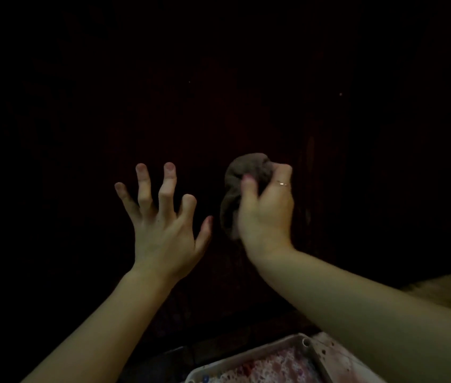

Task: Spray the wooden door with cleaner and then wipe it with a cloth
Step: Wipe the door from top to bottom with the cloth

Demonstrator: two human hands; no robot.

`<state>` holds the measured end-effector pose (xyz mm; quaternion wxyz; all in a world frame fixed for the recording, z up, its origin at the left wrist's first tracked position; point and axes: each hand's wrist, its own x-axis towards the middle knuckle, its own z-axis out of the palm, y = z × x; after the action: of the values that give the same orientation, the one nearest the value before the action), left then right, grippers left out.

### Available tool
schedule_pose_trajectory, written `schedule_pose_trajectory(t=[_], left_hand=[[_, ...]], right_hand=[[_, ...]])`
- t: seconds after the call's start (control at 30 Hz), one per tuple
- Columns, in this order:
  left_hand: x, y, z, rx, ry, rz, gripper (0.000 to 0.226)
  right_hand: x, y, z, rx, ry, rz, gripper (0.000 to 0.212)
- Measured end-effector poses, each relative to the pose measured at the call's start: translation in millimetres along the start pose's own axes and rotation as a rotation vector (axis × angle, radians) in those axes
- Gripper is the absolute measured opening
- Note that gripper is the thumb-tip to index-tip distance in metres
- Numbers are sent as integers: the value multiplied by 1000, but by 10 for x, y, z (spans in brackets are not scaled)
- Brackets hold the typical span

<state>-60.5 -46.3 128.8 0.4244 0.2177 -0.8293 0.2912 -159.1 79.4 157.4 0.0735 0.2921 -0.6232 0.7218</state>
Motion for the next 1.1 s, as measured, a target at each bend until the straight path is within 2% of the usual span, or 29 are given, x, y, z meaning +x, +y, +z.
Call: schedule_pose_trajectory(t=[0.1, 0.2, 0.27, 0.37, 0.47, 0.63, 0.73, 0.87, 1.1], left_hand=[[8, -4, 20, -1, 25, -15, 41], [43, 27, 23, -46, 63, -46, 44], [56, 32, 16, -84, 92, -52, 38], [69, -26, 13, -100, 143, -32, 32], [129, -95, -2, -92, 182, -21, 39], [202, -86, -33, -100, 171, -38, 46], [214, -55, -47, -100, 160, -49, 47], [222, -49, -74, -90, 133, -36, 48], [279, -14, -147, -162, 154, 188, 39]], right_hand=[[-77, 101, 227, -236, -18, -298, 25], [-169, 444, 240, -614, -109, -666, 36], [-156, 628, 150, -754, -162, -795, 36], [-27, 746, -45, -813, -177, -848, 35], [70, 782, -183, -770, -194, -853, 30], [119, 688, -110, -643, -289, -1006, 27], [146, 623, -80, -633, -341, -1079, 14], [136, 658, -128, -663, -341, -1117, 14], [107, 582, -217, -739, -458, -1177, 12]])
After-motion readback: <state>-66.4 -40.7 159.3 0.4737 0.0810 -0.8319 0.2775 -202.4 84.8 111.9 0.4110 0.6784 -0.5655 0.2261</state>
